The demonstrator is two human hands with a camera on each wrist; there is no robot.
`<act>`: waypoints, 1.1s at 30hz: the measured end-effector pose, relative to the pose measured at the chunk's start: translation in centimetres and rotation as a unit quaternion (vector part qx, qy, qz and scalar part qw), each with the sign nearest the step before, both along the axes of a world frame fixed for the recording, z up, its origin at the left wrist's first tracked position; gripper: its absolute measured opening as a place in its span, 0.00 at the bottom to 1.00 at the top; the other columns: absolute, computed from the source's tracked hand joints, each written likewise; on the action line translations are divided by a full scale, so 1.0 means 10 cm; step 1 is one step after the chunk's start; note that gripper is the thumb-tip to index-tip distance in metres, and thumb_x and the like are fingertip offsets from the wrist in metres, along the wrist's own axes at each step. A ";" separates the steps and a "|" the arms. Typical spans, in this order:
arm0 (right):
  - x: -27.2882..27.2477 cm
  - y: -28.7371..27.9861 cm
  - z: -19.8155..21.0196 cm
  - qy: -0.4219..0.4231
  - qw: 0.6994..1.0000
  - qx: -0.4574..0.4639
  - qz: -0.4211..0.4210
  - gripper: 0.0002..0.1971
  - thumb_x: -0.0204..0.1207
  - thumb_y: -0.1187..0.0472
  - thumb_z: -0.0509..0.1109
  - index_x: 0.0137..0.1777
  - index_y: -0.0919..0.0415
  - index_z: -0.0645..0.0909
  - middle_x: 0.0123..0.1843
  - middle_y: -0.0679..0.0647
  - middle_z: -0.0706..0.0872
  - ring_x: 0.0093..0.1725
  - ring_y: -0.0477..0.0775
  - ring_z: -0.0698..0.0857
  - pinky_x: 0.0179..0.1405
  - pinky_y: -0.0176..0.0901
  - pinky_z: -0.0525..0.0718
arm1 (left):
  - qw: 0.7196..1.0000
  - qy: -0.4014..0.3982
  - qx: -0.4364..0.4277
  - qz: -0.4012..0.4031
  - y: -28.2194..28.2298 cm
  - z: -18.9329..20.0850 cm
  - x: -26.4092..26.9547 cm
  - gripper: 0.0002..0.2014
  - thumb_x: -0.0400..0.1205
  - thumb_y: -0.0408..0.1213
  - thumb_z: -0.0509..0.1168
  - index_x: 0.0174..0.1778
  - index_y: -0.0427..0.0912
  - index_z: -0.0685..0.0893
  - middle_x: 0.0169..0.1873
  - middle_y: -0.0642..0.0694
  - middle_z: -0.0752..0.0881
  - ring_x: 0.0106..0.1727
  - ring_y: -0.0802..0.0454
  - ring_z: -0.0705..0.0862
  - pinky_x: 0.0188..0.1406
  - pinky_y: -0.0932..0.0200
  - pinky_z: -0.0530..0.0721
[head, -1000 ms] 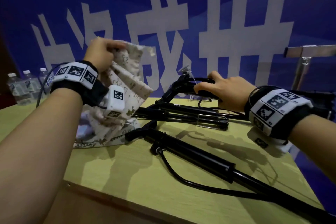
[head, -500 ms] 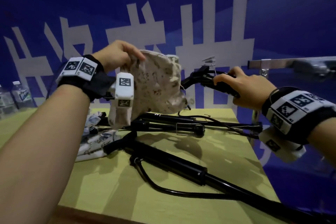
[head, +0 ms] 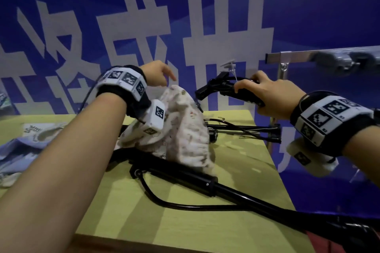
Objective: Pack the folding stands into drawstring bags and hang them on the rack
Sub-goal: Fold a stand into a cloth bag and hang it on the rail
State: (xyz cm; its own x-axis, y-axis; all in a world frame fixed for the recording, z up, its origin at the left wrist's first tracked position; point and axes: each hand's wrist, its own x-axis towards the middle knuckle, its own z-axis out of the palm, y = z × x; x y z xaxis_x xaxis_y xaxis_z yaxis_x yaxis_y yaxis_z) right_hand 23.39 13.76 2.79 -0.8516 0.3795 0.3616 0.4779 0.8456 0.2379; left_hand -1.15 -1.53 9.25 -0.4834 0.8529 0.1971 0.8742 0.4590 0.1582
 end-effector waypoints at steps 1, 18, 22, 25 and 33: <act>0.01 0.01 -0.02 -0.003 1.000 -0.004 -0.003 0.33 0.75 0.65 0.68 0.74 0.43 0.56 0.64 0.57 0.67 0.32 0.52 0.77 0.32 0.42 0.80 | 1.000 0.010 0.017 -0.015 0.05 -0.05 0.08 0.14 0.81 0.25 0.61 0.58 0.41 0.86 0.62 0.43 0.82 0.55 0.46 0.80 0.50 0.58 0.75; 0.25 0.25 -0.36 -0.052 0.998 -0.020 -0.030 0.35 0.74 0.62 0.70 0.75 0.42 0.55 0.64 0.56 0.67 0.35 0.54 0.81 0.35 0.43 0.86 | 0.950 -0.037 -0.309 -0.031 0.81 -1.22 0.86 0.23 0.75 0.63 0.65 0.34 0.44 0.82 0.33 0.48 0.84 0.35 0.50 0.80 0.43 0.58 0.79; 0.29 0.28 -0.42 -0.051 0.998 -0.029 -0.034 0.35 0.74 0.63 0.70 0.75 0.43 0.56 0.65 0.56 0.67 0.34 0.53 0.79 0.33 0.39 0.82 | 0.940 0.031 -0.338 -0.028 0.84 -1.22 0.91 0.20 0.74 0.58 0.69 0.29 0.45 0.81 0.30 0.49 0.85 0.32 0.52 0.81 0.49 0.56 0.84; 0.31 0.29 -0.44 -0.049 0.998 -0.033 -0.036 0.35 0.74 0.63 0.70 0.75 0.43 0.56 0.65 0.56 0.67 0.34 0.52 0.77 0.33 0.38 0.80 | 0.937 0.049 -0.346 -0.027 0.82 -1.23 0.94 0.18 0.75 0.55 0.69 0.30 0.43 0.81 0.36 0.45 0.86 0.38 0.48 0.82 0.53 0.53 0.84; 0.43 0.31 -0.47 -0.034 0.998 -0.041 -0.036 0.35 0.75 0.60 0.71 0.75 0.43 0.57 0.64 0.56 0.68 0.33 0.52 0.78 0.31 0.38 0.79 | 0.912 0.110 -0.394 -0.015 0.86 -1.25 0.98 0.15 0.72 0.53 0.70 0.27 0.48 0.79 0.30 0.49 0.82 0.40 0.46 0.82 0.54 0.51 0.84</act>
